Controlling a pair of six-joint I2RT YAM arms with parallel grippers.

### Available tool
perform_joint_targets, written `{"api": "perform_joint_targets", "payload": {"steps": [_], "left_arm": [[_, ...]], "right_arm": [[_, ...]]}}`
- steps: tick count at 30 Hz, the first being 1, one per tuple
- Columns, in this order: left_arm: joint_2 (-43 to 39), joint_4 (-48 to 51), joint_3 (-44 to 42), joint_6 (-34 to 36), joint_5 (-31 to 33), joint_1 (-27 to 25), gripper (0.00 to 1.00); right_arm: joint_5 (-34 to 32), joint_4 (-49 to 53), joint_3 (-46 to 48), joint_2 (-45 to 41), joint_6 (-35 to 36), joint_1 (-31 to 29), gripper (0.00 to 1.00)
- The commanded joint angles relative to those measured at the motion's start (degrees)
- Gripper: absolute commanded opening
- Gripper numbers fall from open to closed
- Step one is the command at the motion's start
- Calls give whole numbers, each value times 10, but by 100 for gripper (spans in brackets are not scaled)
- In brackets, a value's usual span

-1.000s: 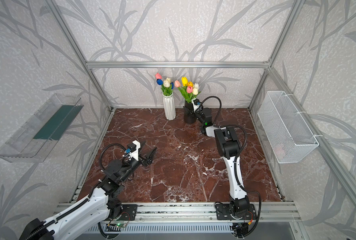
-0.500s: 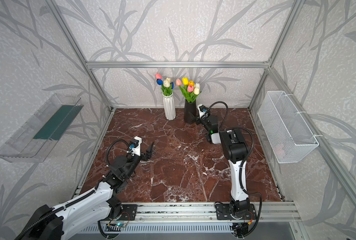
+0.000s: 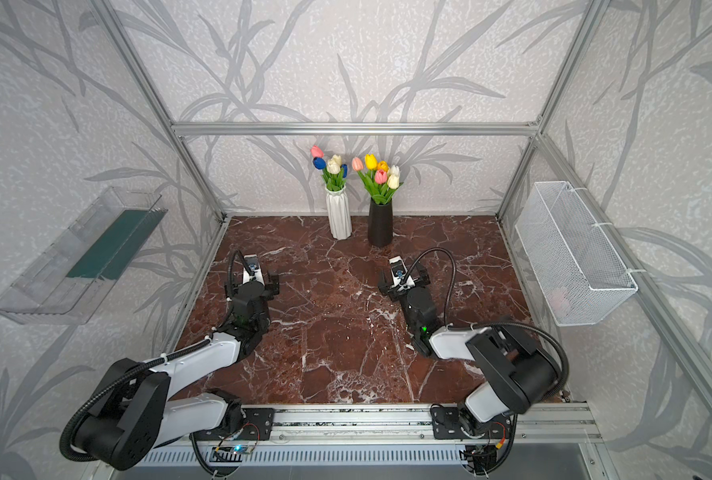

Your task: Arrange the flowers into the vase

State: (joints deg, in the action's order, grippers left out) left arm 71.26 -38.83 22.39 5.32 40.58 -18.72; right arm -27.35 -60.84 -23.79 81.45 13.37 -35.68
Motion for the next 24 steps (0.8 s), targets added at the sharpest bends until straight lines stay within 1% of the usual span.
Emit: {"api": "perform_joint_targets", "payload": {"steps": [1,2,3,4,6,7,8,9,12,13,14,15,16,18,19,21,23,24], "left_arm": [[1,24,-6,-13,48,5,97],[0,31,-7,-17,47,7,97],[0,24,-14,-22,41,12,97],[3,-4,-29,-27,32,20,97],[17,-77,-67,-55,9,43,99],[22,-114,-79,-46,5,49,100],[21,-130,-86,-34,-13,51,100],[22,-146,-92,-23,-29,54,100],[44,-181,-94,-13,-60,64,99],[56,-209,-99,-7,-76,64,99],[66,-244,-108,-3,-91,64,99],[81,-293,-121,-4,-105,66,99],[100,-332,-132,3,-121,68,99],[147,-418,-150,13,-132,69,99],[159,-417,-145,19,-142,69,100],[175,-408,-136,32,-178,69,100],[200,-423,-128,35,-178,71,100],[198,-423,-129,30,-185,76,100]], "right_arm": [[-141,210,7,-110,-28,1,99],[-142,243,10,-135,-48,11,99],[-124,267,18,-157,-56,23,99],[-105,279,25,-175,-55,37,99],[-81,279,37,-176,-65,74,99],[-84,290,38,-169,-81,92,99],[-70,288,41,-162,-88,106,99],[-45,259,53,-153,-82,117,99],[-5,108,92,-89,-62,137,99],[10,54,99,-55,-50,144,99],[8,10,100,-29,-29,144,99],[29,-33,107,-5,-2,144,99],[33,-75,112,17,19,144,99],[44,-154,128,60,25,154,99],[59,-195,140,81,15,167,99],[99,-197,140,99,-3,190,99],[108,-198,135,107,1,191,99],[109,-198,134,110,1,191,99]]}}
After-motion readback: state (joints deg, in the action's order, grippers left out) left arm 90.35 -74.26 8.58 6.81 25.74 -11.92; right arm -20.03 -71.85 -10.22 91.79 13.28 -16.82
